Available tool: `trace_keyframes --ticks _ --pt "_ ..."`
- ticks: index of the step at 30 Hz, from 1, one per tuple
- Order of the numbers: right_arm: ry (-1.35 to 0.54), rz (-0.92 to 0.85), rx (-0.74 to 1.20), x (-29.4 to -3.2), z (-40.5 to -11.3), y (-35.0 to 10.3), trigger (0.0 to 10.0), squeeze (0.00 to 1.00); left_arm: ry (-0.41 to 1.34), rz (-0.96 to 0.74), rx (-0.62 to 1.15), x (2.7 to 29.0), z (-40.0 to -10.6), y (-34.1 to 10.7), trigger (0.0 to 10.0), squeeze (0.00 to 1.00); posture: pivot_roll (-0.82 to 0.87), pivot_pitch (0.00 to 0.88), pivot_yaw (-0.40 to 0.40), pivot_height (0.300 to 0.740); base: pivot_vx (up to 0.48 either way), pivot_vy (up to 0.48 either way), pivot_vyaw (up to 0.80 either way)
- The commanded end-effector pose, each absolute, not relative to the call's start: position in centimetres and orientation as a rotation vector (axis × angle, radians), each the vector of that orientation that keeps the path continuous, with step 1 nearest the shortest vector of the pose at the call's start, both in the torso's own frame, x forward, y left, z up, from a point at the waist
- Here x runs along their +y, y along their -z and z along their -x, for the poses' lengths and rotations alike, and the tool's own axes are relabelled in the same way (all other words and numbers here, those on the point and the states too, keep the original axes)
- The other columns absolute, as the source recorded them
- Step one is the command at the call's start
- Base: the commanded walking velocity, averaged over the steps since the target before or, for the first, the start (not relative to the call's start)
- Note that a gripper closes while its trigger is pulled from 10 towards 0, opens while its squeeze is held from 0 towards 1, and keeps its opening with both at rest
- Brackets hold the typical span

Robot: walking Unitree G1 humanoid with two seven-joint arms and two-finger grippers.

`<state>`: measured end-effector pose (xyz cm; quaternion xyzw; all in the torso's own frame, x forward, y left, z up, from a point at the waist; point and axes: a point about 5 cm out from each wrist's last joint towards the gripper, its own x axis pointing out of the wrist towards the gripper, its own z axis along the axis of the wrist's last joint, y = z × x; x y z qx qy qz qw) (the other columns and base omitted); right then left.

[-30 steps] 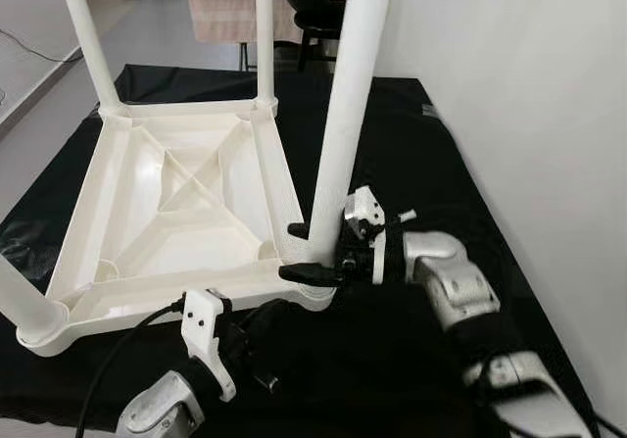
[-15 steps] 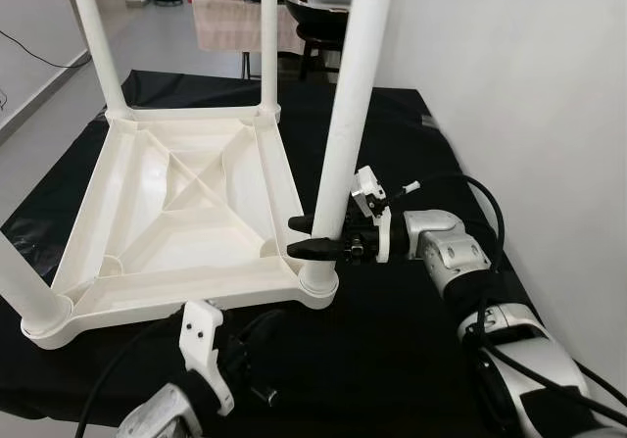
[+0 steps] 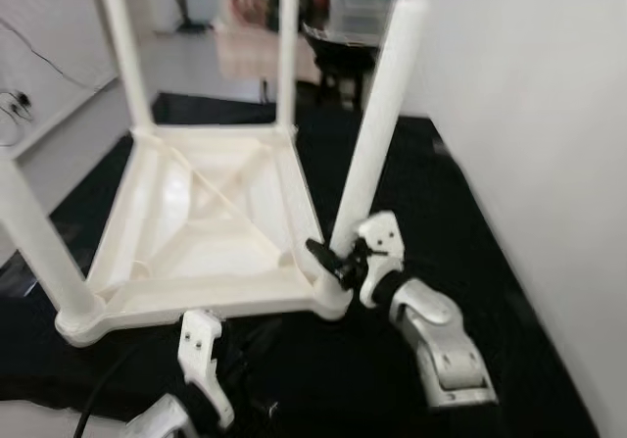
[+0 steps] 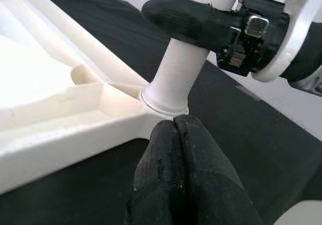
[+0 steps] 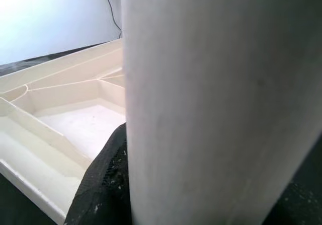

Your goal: Building children table

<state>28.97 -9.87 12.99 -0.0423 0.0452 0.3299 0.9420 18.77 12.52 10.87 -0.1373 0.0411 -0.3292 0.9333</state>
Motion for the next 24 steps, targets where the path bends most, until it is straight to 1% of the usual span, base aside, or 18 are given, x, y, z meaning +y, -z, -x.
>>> trace_keyframes --ticks 1,4,5,6,8,9,10,11,12,13,14,15,17,24 --pt "-0.766 0.170 0.287 -9.4 -27.9 -9.4 0.0 0.00 0.692 0.284 0.098 12.3 -18.9 -10.7 10.0 0.00 0.06 0.059 -0.073 0.740 0.000 0.000 0.00" --pt "-0.791 0.161 0.302 -9.2 -27.9 -9.2 0.0 0.00 0.688 0.280 0.096 12.3 -18.9 -10.7 10.0 0.00 0.06 0.057 -0.073 0.740 0.000 0.000 0.00" --pt "-0.802 0.070 0.310 -9.0 -28.3 -9.7 10.0 0.09 0.683 0.274 0.092 12.3 -18.9 -10.7 10.0 0.00 0.07 0.048 -0.081 0.740 0.000 0.000 0.00" --pt "-0.853 0.019 0.291 -8.8 -28.6 -10.6 10.0 1.00 0.683 0.273 0.091 12.2 -19.0 -10.7 10.0 0.00 0.07 0.041 -0.080 0.740 0.000 0.000 0.00" --pt "-0.853 0.019 0.291 -8.8 -28.6 -10.6 10.0 1.00 0.683 0.273 0.091 12.2 -19.0 -10.7 10.0 0.00 0.07 0.041 -0.080 0.740 0.000 0.000 0.00" --pt "-0.893 -0.012 0.275 -8.6 -28.7 -11.3 10.0 1.00 0.685 0.273 0.091 12.2 -19.1 -10.7 10.0 0.00 0.07 0.039 -0.080 0.740 0.000 0.000 0.00" --pt "-0.893 -0.012 0.275 -8.6 -28.7 -11.3 10.0 1.00 0.685 0.273 0.091 12.2 -19.1 -10.7 10.0 0.00 0.07 0.039 -0.080 0.740 0.000 0.000 0.00" --pt "-0.965 -0.023 0.223 -8.6 -28.9 -12.4 10.0 1.00 0.686 0.275 0.092 12.1 -19.1 -10.7 10.0 0.00 0.07 0.033 -0.079 0.740 0.000 0.000 0.00" --pt "-0.965 -0.023 0.223 -8.6 -28.9 -12.4 10.0 1.00 0.686 0.275 0.092 12.1 -19.1 -10.7 10.0 0.00 0.07 0.033 -0.079 0.740 0.000 0.000 0.00" --pt "-1.044 -0.009 0.171 -8.9 -29.3 -13.5 10.0 1.00 0.688 0.276 0.093 12.1 -19.2 -10.7 10.0 0.00 0.08 0.030 -0.079 0.740 0.000 0.000 0.00" --pt "-1.137 0.048 0.114 -9.6 -29.9 -14.7 10.0 0.24 0.688 0.277 0.093 12.0 -19.2 -10.6 10.0 0.00 0.09 0.024 -0.085 0.740 0.000 0.000 0.00" --pt "-1.211 0.074 0.080 -10.4 -30.8 -15.9 10.0 0.00 0.689 0.278 0.093 12.0 -19.3 -10.6 10.0 0.00 0.09 0.021 -0.087 0.740 0.000 0.000 0.00" --pt "-1.285 0.083 0.053 -11.6 -32.0 -17.5 10.0 0.00 0.688 0.277 0.092 12.0 -19.3 -10.6 10.0 0.00 0.09 0.016 -0.092 0.740 0.000 0.000 0.00" --pt "-1.334 0.076 0.042 -12.4 -33.7 -18.9 10.0 0.00 0.687 0.275 0.091 11.9 -19.3 -10.5 10.0 0.00 0.10 0.010 -0.098 0.740 0.000 0.000 0.00"
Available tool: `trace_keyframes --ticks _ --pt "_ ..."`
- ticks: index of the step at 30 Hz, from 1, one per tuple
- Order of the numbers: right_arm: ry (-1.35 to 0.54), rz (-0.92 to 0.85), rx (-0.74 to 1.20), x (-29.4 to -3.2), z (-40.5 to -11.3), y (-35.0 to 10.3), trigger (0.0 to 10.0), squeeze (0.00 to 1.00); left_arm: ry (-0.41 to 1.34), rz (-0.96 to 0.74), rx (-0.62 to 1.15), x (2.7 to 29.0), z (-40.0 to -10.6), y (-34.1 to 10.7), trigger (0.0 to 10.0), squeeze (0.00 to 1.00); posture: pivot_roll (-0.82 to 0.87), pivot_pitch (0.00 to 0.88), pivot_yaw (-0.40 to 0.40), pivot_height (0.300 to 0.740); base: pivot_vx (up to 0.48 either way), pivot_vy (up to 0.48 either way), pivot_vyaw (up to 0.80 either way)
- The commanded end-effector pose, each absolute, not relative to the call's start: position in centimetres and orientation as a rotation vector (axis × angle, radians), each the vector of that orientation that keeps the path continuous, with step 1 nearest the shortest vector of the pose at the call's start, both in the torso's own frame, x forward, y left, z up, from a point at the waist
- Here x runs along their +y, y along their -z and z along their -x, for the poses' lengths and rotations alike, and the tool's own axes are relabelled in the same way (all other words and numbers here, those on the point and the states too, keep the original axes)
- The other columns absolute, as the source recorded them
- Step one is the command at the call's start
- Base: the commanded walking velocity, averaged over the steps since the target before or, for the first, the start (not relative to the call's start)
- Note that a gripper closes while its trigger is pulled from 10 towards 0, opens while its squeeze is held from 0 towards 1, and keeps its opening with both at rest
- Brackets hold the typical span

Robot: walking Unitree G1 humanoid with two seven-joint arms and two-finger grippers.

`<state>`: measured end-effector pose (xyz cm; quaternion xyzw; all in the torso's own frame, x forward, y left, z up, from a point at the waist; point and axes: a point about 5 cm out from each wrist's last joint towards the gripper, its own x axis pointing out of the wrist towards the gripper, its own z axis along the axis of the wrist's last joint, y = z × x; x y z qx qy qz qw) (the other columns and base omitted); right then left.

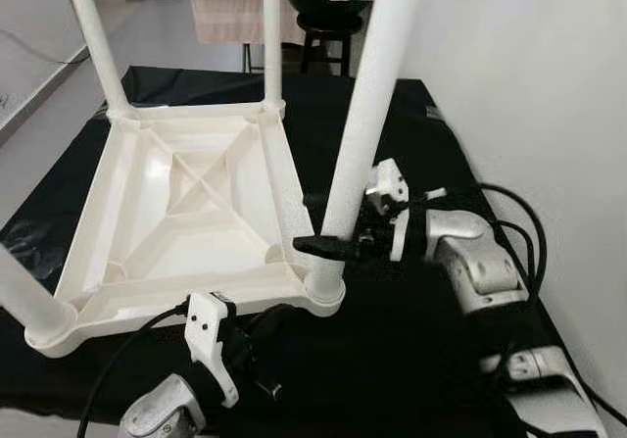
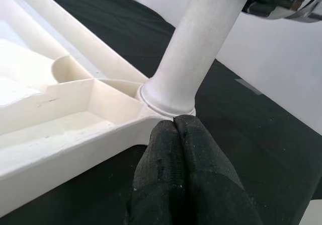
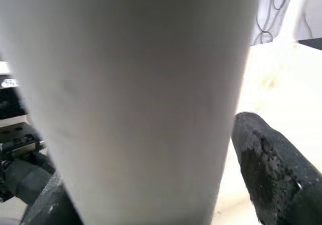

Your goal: Building children table

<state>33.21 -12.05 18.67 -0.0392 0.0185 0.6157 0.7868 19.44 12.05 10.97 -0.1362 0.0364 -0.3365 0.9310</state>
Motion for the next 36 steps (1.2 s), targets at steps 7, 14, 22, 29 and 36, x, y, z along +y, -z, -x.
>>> trace_keyframes --ticks 7,14,22,29,36 --pt "-1.416 -0.024 0.078 -12.5 -35.1 -19.2 0.0 0.00 0.685 0.272 0.095 11.7 -19.3 -10.4 10.0 0.00 0.11 0.002 -0.099 0.740 0.000 0.000 0.00" --pt "-1.411 -0.051 0.086 -13.3 -34.7 -17.7 0.0 0.00 0.683 0.273 0.094 11.6 -19.2 -10.4 10.0 0.00 0.10 0.013 -0.104 0.740 0.000 0.000 0.00" --pt "-0.534 0.054 0.298 -12.1 -31.9 -10.3 0.0 0.00 0.679 0.273 0.089 12.0 -18.9 -10.7 10.0 0.00 0.06 0.049 -0.091 0.740 0.000 0.000 0.00" --pt "-0.805 0.185 0.230 -7.6 -28.6 -10.0 0.0 0.00 0.687 0.273 0.095 12.1 -19.0 -10.6 10.0 0.00 0.03 0.042 -0.068 0.740 0.000 0.000 0.00" --pt "-0.848 0.151 0.257 -6.7 -29.2 -10.2 2.4 0.00 0.672 0.274 0.089 12.1 -19.2 -10.6 10.0 0.00 0.06 0.040 -0.087 0.740 0.000 0.000 0.00"
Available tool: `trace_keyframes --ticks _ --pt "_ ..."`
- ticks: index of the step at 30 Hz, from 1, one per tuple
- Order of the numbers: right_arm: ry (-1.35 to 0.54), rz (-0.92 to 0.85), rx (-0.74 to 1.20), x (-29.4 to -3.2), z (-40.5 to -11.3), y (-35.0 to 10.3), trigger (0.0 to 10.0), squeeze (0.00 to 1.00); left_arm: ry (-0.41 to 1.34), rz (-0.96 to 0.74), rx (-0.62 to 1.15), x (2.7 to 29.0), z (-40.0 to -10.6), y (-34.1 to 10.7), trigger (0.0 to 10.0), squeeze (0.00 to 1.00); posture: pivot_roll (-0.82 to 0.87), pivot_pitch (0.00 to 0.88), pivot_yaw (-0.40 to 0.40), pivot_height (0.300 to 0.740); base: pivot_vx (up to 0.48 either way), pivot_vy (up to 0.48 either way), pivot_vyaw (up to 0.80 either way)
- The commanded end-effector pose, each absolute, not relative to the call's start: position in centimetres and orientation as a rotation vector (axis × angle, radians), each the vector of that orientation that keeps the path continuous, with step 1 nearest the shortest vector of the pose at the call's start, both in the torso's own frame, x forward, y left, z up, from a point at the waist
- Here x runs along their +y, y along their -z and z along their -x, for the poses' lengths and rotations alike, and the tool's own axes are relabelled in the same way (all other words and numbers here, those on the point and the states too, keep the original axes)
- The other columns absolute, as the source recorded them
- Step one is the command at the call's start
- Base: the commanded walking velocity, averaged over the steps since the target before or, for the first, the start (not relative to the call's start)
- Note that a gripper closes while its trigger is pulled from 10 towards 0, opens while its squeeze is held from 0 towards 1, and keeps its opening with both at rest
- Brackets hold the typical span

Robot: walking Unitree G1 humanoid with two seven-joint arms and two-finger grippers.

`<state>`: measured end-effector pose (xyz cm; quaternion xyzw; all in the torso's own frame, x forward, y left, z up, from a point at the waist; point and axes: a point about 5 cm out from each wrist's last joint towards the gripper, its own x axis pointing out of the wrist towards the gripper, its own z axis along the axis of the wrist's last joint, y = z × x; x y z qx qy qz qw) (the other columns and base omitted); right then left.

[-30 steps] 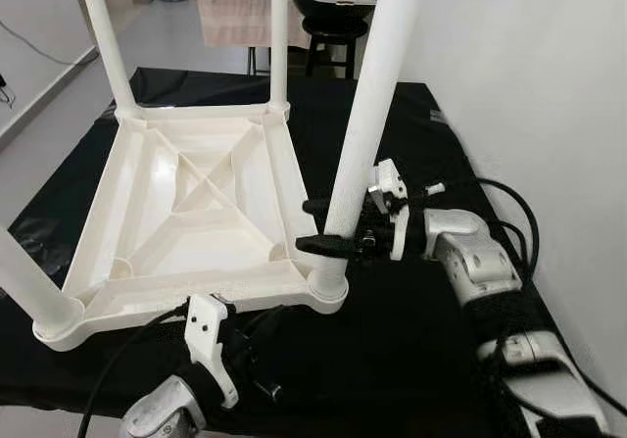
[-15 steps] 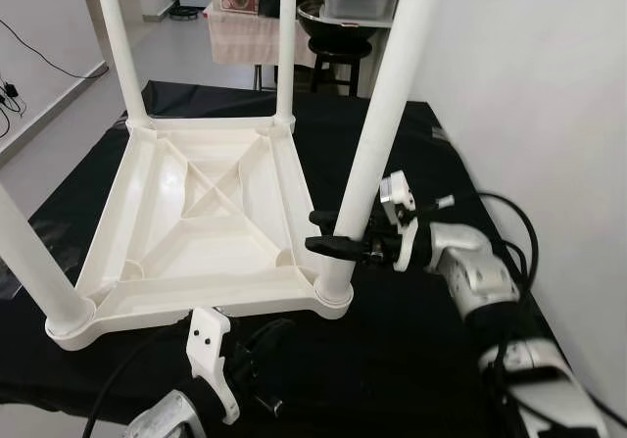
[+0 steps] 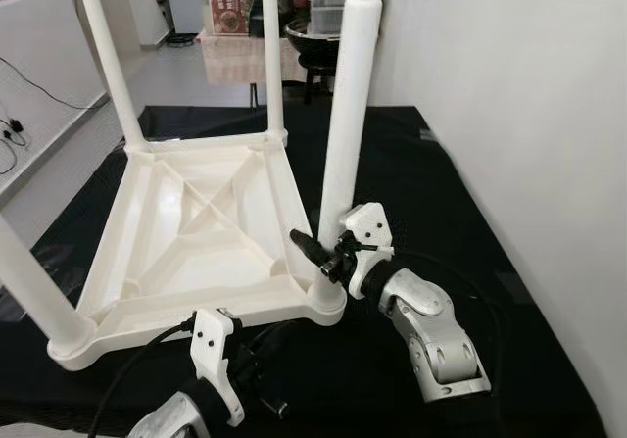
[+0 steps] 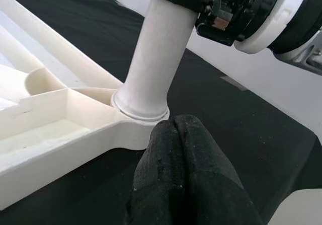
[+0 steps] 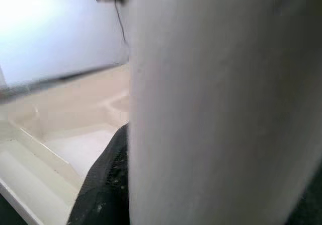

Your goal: Building children table

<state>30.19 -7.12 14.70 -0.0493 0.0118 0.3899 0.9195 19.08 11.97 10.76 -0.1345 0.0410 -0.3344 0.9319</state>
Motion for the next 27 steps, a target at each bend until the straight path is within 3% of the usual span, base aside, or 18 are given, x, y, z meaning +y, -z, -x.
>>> trace_keyframes --ticks 1,2,6,8,9,10,11,12,20,21,23,24,27 --pt "-0.896 0.087 0.271 -6.5 -29.3 -10.4 10.0 0.67 0.673 0.276 0.088 12.2 -19.2 -10.6 10.0 0.00 0.06 0.037 -0.086 0.740 0.000 0.000 0.00" --pt "-0.955 0.034 0.268 -6.5 -29.4 -10.8 10.0 1.00 0.675 0.278 0.089 12.2 -19.2 -10.6 10.0 0.00 0.06 0.037 -0.085 0.740 0.000 0.000 0.00" --pt "-0.955 0.034 0.268 -6.5 -29.4 -10.8 10.0 1.00 0.675 0.278 0.089 12.2 -19.2 -10.6 10.0 0.00 0.06 0.037 -0.085 0.740 0.000 0.000 0.00" --pt "-1.131 -0.006 0.168 -6.6 -29.5 -13.3 10.0 1.00 0.681 0.281 0.091 12.1 -19.3 -10.6 10.0 0.00 0.06 0.025 -0.082 0.740 0.000 0.000 0.00" --pt "-1.229 0.021 0.116 -7.0 -29.7 -14.5 10.0 0.77 0.682 0.282 0.092 12.1 -19.4 -10.6 10.0 0.00 0.07 0.024 -0.082 0.740 0.000 0.000 0.00" --pt "-1.315 0.053 0.083 -7.5 -29.9 -15.3 10.0 0.33 0.682 0.282 0.092 12.0 -19.4 -10.6 10.0 0.00 0.07 0.024 -0.082 0.740 0.000 0.000 0.00" --pt "-1.315 0.053 0.083 -7.5 -29.9 -15.3 10.0 0.33 0.682 0.282 0.092 12.0 -19.4 -10.6 10.0 0.00 0.07 0.024 -0.082 0.740 0.000 0.000 0.00" --pt "-1.381 0.067 0.076 -8.0 -30.4 -15.9 10.0 0.00 0.682 0.282 0.092 12.0 -19.4 -10.6 10.0 0.00 0.07 0.019 -0.087 0.740 0.000 0.000 0.00" --pt "-1.468 0.062 0.090 -9.5 -32.8 -17.4 10.0 0.00 0.679 0.281 0.091 12.0 -19.4 -10.5 10.0 0.00 0.08 0.016 -0.089 0.740 0.000 0.000 0.00" --pt "-1.503 0.051 0.112 -10.0 -33.6 -17.8 0.9 0.00 0.679 0.280 0.091 11.9 -19.4 -10.5 10.0 0.00 0.09 0.017 -0.091 0.740 0.000 0.000 0.00" --pt "-1.526 0.041 0.128 -10.3 -34.0 -18.0 0.9 0.00 0.678 0.280 0.091 11.9 -19.4 -10.5 10.0 0.00 0.09 0.018 -0.092 0.740 0.000 0.000 0.00" --pt "-1.543 0.021 0.152 -10.7 -34.3 -18.1 0.0 0.00 0.679 0.280 0.091 11.9 -19.4 -10.5 10.0 0.00 0.09 0.018 -0.093 0.740 0.000 0.000 0.00" --pt "-1.537 0.016 0.179 -11.2 -34.6 -18.1 0.0 0.00 0.679 0.280 0.091 11.8 -19.4 -10.5 10.0 0.00 0.09 0.020 -0.097 0.740 0.000 0.000 0.00"
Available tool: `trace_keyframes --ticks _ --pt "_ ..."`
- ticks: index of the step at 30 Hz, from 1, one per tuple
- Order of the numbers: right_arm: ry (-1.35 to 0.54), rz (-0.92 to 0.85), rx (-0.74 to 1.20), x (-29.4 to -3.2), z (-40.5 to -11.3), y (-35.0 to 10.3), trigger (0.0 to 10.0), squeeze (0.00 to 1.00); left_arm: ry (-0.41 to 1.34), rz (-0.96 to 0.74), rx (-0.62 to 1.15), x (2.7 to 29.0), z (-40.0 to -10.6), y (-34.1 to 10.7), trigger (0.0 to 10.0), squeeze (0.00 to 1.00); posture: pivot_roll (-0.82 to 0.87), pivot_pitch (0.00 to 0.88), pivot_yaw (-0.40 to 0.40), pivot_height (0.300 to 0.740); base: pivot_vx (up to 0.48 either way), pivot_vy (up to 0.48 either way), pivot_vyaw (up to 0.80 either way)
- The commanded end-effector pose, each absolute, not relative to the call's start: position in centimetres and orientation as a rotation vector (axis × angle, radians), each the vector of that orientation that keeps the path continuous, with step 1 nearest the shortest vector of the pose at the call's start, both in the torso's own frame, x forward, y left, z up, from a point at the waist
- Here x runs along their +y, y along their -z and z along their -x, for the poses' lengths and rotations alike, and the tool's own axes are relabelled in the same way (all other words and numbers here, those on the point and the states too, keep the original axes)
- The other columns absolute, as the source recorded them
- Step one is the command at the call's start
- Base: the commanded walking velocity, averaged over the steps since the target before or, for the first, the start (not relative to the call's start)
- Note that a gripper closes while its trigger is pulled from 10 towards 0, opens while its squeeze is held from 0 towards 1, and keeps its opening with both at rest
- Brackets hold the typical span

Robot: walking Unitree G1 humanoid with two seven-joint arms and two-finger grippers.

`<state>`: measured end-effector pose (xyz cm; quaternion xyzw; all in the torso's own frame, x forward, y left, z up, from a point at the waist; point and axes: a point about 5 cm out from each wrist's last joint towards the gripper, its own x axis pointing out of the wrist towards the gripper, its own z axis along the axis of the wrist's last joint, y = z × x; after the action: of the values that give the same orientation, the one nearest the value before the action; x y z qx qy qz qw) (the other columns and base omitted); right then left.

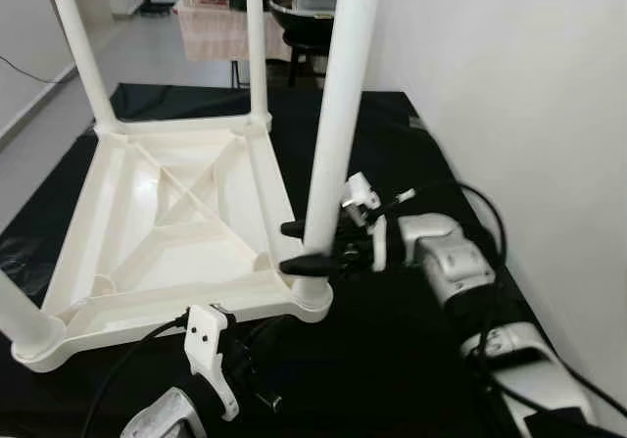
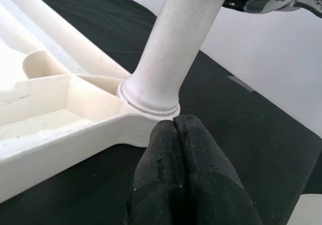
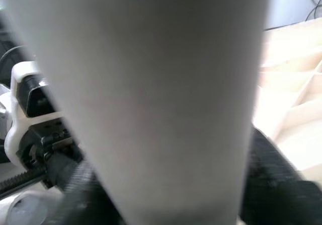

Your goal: Building children table

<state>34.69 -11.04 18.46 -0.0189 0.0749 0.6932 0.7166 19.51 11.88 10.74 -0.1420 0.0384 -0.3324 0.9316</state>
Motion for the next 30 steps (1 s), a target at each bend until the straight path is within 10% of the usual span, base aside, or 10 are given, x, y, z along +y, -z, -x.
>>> trace_keyframes --ticks 1,12,16,26,27,30 --pt "-1.526 0.012 0.180 -11.4 -34.8 -18.0 0.0 0.00 0.678 0.280 0.091 11.8 -19.4 -10.5 10.0 0.00 0.09 0.023 -0.099 0.740 0.000 0.000 0.00" --pt "-1.382 0.034 0.107 -13.2 -32.8 -15.5 0.0 0.00 0.679 0.283 0.091 11.8 -19.1 -10.7 10.0 0.00 0.08 0.048 -0.095 0.740 0.000 0.000 0.00" --pt "-0.661 -0.012 0.212 -10.6 -29.3 -10.6 0.0 0.00 0.680 0.282 0.094 12.2 -18.8 -10.9 10.0 0.00 0.05 0.080 -0.083 0.740 0.000 0.000 0.00" --pt "-0.827 0.099 0.176 -7.7 -28.2 -11.0 0.0 0.00 0.695 0.284 0.111 12.4 -18.9 -10.6 10.0 0.00 0.04 0.047 -0.070 0.740 0.000 0.000 0.00" --pt "-0.850 0.094 0.182 -7.5 -28.4 -11.3 10.0 0.00 0.689 0.282 0.108 12.4 -18.9 -10.6 10.0 0.00 0.05 0.044 -0.071 0.740 0.000 0.000 0.00" --pt "-0.891 0.084 0.181 -7.4 -28.4 -11.7 10.0 0.00 0.687 0.282 0.108 12.4 -18.9 -10.6 10.0 0.00 0.05 0.044 -0.071 0.740 0.000 0.000 0.00"
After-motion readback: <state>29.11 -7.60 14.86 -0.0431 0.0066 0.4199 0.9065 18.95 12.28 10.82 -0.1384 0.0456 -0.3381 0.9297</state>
